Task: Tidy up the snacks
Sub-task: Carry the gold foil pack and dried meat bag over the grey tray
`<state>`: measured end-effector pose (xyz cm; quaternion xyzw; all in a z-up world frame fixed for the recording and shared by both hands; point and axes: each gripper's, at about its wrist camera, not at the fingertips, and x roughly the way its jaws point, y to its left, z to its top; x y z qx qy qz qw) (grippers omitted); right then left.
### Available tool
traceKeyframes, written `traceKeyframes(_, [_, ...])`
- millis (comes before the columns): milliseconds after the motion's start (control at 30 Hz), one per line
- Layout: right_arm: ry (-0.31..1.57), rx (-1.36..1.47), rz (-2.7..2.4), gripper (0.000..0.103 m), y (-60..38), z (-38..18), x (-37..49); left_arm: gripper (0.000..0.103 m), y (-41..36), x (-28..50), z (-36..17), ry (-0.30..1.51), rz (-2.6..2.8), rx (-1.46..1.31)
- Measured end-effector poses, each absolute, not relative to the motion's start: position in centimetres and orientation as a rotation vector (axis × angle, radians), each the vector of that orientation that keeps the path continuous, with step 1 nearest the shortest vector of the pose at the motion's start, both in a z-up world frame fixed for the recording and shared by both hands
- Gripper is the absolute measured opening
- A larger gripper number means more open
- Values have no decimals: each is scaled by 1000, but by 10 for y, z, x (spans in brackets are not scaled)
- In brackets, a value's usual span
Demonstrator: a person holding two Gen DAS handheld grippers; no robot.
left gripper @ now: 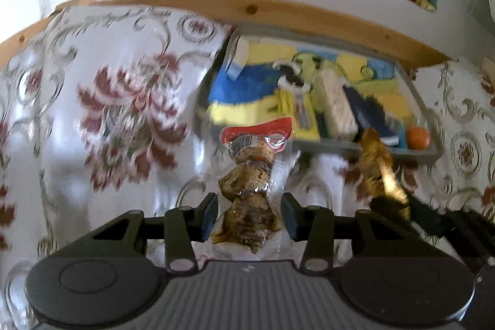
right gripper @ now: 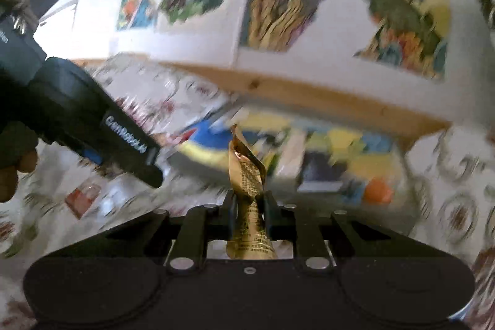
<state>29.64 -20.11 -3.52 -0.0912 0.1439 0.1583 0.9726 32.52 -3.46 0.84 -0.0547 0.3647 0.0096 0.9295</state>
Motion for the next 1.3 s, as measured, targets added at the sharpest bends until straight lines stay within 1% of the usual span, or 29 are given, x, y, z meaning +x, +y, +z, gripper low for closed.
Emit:
traceKeyframes(167, [234,-139,237,18,-222,-23,339,48,-45,362,22,701,20,-123])
traceKeyframes(333, [208,-34,190,18,-239,-17,381,49,-63,403,32,641,6,-132])
traceKeyframes(567, [167,-18,114,19,-256,-30,417,49,-88,457,22,635,-8,-105])
traceKeyframes(833, [152,-6,82,19,-264,-43,431,49,-95,480,-1,659,19,-98])
traceKeyframes(1067, [198,19,112,21,-261,-47,437,50,-102,483,-5,660,27,-84])
traceKeyframes(1167, [221,45,133,26,-262,-48,440,52,-102,484,-5,667,23,-83])
traceKeyframes(1233, [235,68,145,33,-263,-49,441,52,-103,485,-6,674,17,-87])
traceKeyframes(1267, [240,74,147,34,-262,-50,441,52,-103,484,-6,670,13,-94])
traceKeyframes(1300, [243,77,149,37,-262,-50,441,54,-103,484,-5,664,12,-99])
